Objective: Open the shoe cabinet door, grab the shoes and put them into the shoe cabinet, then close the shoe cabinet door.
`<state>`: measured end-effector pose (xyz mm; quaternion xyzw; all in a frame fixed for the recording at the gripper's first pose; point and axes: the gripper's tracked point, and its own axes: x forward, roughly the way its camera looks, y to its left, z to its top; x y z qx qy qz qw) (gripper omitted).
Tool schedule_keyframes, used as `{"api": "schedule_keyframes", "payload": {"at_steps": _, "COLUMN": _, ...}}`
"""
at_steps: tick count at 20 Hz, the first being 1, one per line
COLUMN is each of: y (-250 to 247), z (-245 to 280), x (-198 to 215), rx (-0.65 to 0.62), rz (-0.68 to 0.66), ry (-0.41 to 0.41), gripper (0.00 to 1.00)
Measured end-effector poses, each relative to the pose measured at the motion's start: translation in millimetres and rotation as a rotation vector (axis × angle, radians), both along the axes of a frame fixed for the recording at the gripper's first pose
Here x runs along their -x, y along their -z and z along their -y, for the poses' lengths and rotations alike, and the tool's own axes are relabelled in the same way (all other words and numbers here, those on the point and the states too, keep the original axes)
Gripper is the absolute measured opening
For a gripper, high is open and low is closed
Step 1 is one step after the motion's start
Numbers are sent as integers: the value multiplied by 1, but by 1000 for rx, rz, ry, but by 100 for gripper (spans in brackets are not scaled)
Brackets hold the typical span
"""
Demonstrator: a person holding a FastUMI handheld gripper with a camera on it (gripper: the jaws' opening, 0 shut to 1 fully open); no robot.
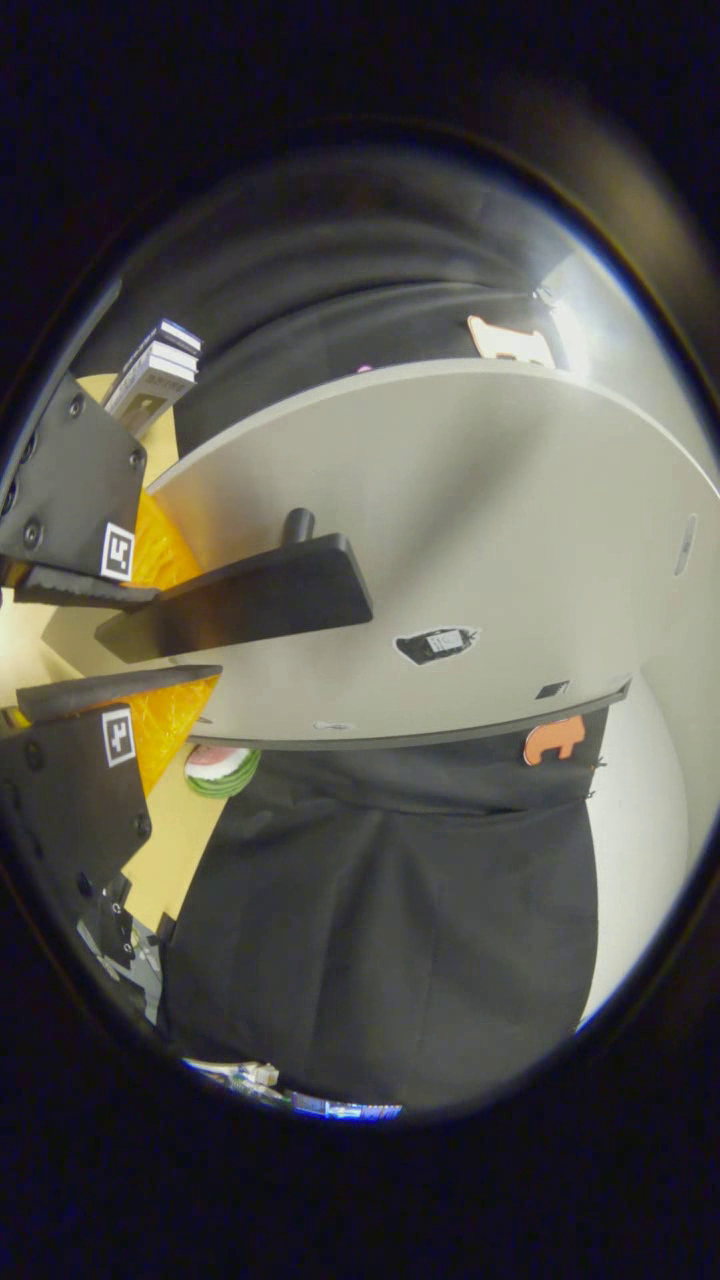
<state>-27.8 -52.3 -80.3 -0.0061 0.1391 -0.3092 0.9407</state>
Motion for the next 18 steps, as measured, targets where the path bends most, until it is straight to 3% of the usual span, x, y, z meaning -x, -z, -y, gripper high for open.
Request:
{"api": "schedule_keyframes", "payload": {"at_steps": 5, "y": 0, "z": -4, "x": -1, "rx": -3, "rz": 8, "ry": 6, "gripper": 32}}
{"api": "schedule_keyframes", "payload": {"at_steps": 7, "y": 9, "z": -27, "x": -3, "rx": -58, "rz": 2, "ry": -56, "gripper": 32}}
{"api": "schedule_keyframes", "payload": {"at_steps": 11, "y": 29, "z": -59, "x": -16, "rx": -65, "rz": -68, "ry": -200, "gripper": 43}}
{"api": "schedule_keyframes", "payload": {"at_steps": 13, "y": 33, "z": -53, "x": -27, "rx": -49, "rz": -69, "ry": -199, "gripper": 48}}
{"api": "schedule_keyframes", "payload": {"at_steps": 18, "y": 35, "z": -48, "x": -56, "rx": -39, "rz": -62, "ry": -212, "gripper": 47}}
